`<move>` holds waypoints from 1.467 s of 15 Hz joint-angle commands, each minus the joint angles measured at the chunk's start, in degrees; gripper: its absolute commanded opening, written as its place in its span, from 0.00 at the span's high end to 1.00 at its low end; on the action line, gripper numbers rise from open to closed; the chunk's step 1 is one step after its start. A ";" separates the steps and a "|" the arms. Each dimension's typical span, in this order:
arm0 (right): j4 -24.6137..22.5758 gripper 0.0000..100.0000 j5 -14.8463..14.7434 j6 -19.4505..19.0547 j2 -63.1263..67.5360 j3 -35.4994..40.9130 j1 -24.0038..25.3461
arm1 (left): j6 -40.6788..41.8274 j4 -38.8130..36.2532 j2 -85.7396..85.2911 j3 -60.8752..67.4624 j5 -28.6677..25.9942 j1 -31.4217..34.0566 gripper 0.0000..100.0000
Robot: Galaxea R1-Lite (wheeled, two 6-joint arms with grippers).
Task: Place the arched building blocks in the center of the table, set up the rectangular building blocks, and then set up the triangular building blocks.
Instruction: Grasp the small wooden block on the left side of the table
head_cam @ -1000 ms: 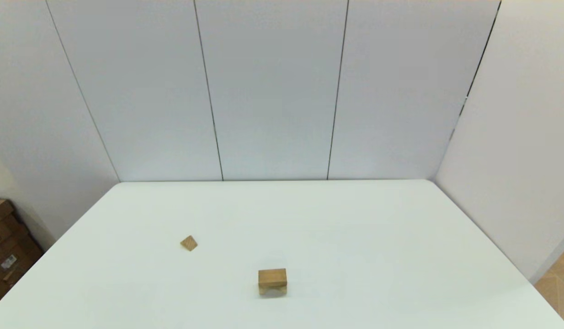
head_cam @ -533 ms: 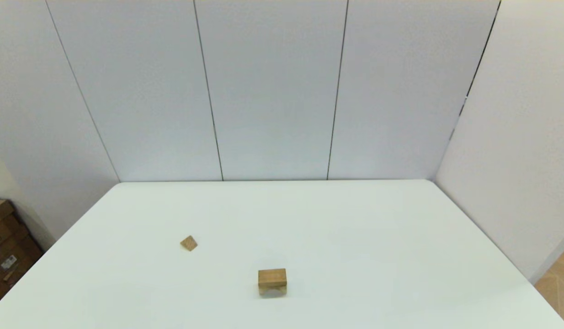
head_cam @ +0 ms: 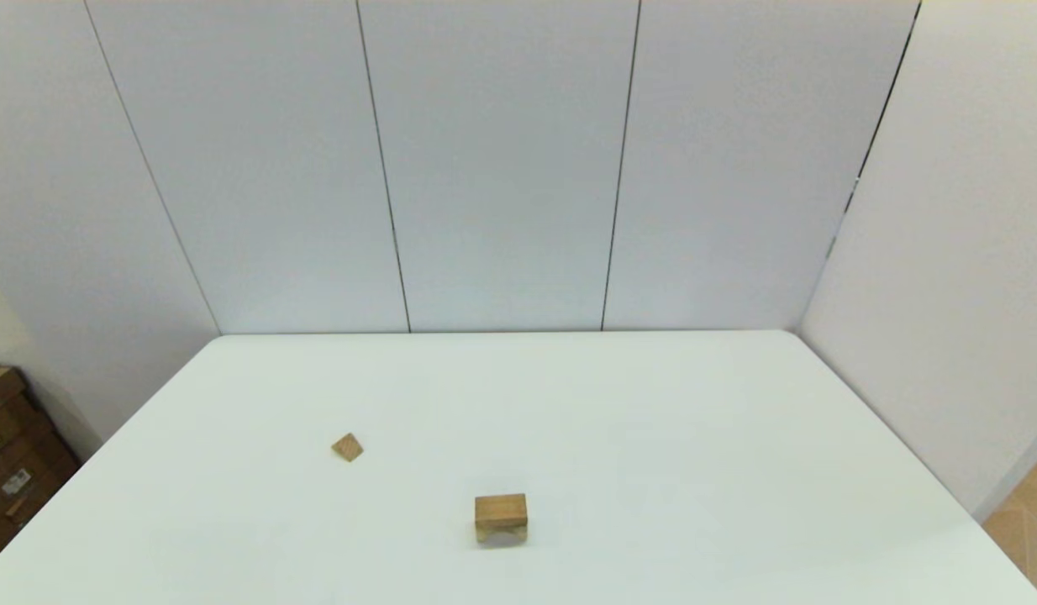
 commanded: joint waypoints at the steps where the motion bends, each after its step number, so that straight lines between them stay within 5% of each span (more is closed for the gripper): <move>1: -1.93 0.00 -0.24 0.24 -2.19 4.91 0.11 | -0.03 -0.02 0.00 0.00 -0.03 0.01 0.00; 7: -2.37 0.00 -0.15 6.83 -4.21 11.41 0.55 | -0.03 -0.02 0.00 0.00 0.06 0.01 0.00; 22: -2.54 0.00 2.40 6.21 -10.27 16.51 0.55 | -0.03 -0.02 0.00 0.00 -0.03 0.01 0.00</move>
